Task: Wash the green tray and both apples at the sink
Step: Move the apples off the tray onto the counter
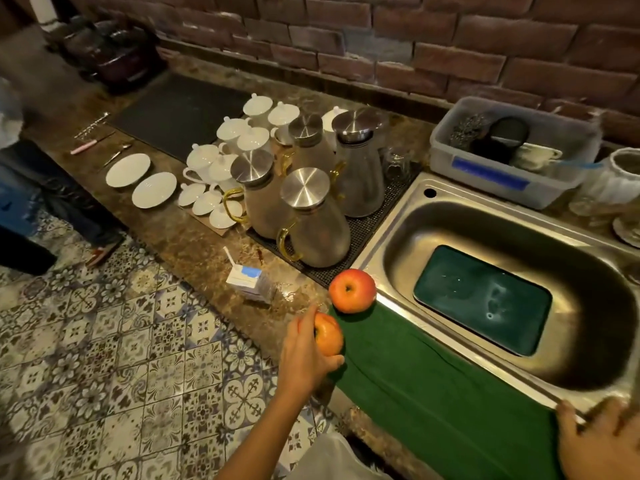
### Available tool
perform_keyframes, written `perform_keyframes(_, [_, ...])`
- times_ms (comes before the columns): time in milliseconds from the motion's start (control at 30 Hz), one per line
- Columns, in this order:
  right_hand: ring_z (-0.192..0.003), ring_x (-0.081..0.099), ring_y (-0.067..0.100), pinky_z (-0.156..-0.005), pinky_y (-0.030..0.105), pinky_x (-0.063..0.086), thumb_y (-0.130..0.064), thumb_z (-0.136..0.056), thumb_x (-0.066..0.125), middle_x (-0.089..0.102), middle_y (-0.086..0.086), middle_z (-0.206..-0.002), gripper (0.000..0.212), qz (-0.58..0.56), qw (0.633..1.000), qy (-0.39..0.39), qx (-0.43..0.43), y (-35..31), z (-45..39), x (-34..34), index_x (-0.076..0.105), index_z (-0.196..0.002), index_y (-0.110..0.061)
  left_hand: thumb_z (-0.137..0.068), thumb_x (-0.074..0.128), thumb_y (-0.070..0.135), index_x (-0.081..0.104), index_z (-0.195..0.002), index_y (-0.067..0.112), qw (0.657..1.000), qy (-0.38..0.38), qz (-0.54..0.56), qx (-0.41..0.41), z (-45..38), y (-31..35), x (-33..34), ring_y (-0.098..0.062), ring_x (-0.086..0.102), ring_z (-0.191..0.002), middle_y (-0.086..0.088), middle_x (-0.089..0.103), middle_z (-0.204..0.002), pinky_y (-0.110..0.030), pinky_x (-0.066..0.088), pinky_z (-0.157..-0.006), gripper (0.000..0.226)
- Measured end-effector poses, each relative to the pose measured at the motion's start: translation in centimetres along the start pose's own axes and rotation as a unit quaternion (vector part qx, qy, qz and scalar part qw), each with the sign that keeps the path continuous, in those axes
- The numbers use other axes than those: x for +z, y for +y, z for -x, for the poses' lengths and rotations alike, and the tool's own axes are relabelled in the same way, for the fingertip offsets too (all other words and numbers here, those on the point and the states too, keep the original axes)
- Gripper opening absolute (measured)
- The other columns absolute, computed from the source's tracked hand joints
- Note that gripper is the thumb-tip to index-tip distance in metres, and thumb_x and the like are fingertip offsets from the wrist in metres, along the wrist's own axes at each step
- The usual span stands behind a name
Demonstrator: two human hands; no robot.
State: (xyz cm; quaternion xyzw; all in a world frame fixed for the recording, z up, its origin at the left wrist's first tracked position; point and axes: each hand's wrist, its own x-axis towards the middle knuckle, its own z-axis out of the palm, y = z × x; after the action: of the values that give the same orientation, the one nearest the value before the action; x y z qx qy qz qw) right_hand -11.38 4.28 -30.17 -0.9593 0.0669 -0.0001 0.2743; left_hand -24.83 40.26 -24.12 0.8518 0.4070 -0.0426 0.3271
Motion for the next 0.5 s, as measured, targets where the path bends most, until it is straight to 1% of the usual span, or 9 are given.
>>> perform_keyframes(33, [-0.134,0.021,0.064,-0.110,0.070,0.010,-0.058,-0.084,0.034,0.022,0.045,-0.149,0.094,0.051,0.999,-0.007,-0.007,0.9,-0.2,-0.5,0.040,-0.136,0.021,-0.063,0.091,0.045,0.013,-0.156,0.040,1.000,-0.006,-0.001,-0.010,0.1,0.2,-0.2,-0.034,0.028,-0.146,-0.007,0.021,-0.161,-0.052,0.037,-0.110,0.121])
perform_keyframes(100, [-0.138,0.025,0.057,-0.112,0.067,0.016,-0.060,-0.083,0.034,0.025,0.037,-0.155,0.092,0.120,0.992,0.001,0.033,1.3,-0.3,-0.9,0.045,-0.140,0.012,-0.061,0.088,0.052,0.010,-0.157,0.040,0.999,0.015,-0.031,-0.015,0.3,0.9,-0.9,-0.036,0.015,-0.150,-0.013,0.011,-0.165,-0.057,0.029,-0.115,0.124])
perform_keyframes(167, [-0.141,0.026,0.051,-0.114,0.061,0.017,-0.055,-0.090,0.049,0.027,0.031,-0.158,0.080,0.149,0.986,-0.010,0.080,1.8,-0.7,-1.0,0.048,-0.142,0.005,-0.063,0.087,0.052,0.018,-0.156,0.037,0.994,0.074,-0.071,0.043,0.1,2.4,-1.1,-0.036,0.014,-0.150,-0.016,0.015,-0.163,-0.058,0.025,-0.115,0.117])
perform_keyframes(200, [-0.143,0.026,0.050,-0.115,0.059,0.017,-0.049,-0.092,0.057,0.027,0.030,-0.159,0.074,0.156,0.984,-0.019,0.088,1.9,-1.0,-0.9,0.047,-0.143,0.003,-0.065,0.087,0.050,0.023,-0.154,0.036,0.989,0.098,-0.075,0.084,-0.1,3.3,-1.0,-0.035,0.017,-0.149,-0.016,0.018,-0.162,-0.057,0.026,-0.115,0.110])
perform_keyframes(233, [-0.144,0.025,0.048,-0.116,0.057,0.017,-0.046,-0.091,0.061,0.026,0.028,-0.160,0.072,0.170,0.981,-0.026,0.092,2.4,-1.2,-0.9,0.046,-0.145,0.001,-0.069,0.085,0.048,0.027,-0.151,0.036,0.984,0.107,-0.067,0.124,-0.6,4.6,-0.6,-0.034,0.019,-0.148,-0.014,0.021,-0.161,-0.055,0.027,-0.114,0.102])
perform_keyframes(267, [-0.146,0.022,0.045,-0.117,0.055,0.016,-0.048,-0.091,0.058,0.024,0.025,-0.162,0.074,0.185,0.976,-0.047,0.101,2.8,-1.5,-0.7,0.044,-0.147,-0.003,-0.074,0.081,0.048,0.029,-0.149,0.037,0.981,0.101,-0.054,0.156,-1.1,6.1,-0.1,-0.031,0.021,-0.147,-0.011,0.022,-0.160,-0.050,0.026,-0.113,0.093])
perform_keyframes(333, [-0.150,0.016,0.039,-0.120,0.052,0.015,-0.058,-0.093,0.043,0.018,0.019,-0.165,0.077,0.219,0.965,-0.079,0.119,3.1,-1.7,-0.7,0.038,-0.153,-0.010,-0.083,0.071,0.050,0.033,-0.148,0.034,0.975,0.062,-0.043,0.209,-2.4,9.3,1.7,-0.026,0.024,-0.145,-0.007,0.025,-0.158,-0.044,0.025,-0.114,0.077])
perform_keyframes(433, [-0.152,0.011,0.036,-0.121,0.053,0.012,-0.067,-0.092,0.024,0.010,0.015,-0.167,0.082,0.239,0.959,-0.097,0.114,3.6,-1.8,-0.7,0.027,-0.156,-0.016,-0.088,0.056,0.053,0.045,-0.147,0.023,0.960,-0.002,-0.072,0.271,-4.5,13.3,5.4,-0.033,0.031,-0.145,-0.016,0.035,-0.155,-0.046,0.030,-0.115,0.067])
perform_keyframes(500, [-0.152,0.010,0.035,-0.121,0.052,0.011,-0.070,-0.091,0.019,0.009,0.013,-0.167,0.083,0.244,0.960,-0.095,0.100,3.8,-1.8,-0.8,0.024,-0.155,-0.017,-0.090,0.047,0.055,0.049,-0.146,0.018,0.945,-0.043,-0.113,0.304,-5.7,15.0,8.2,-0.037,0.036,-0.142,-0.020,0.039,-0.153,-0.049,0.033,-0.113,0.067])
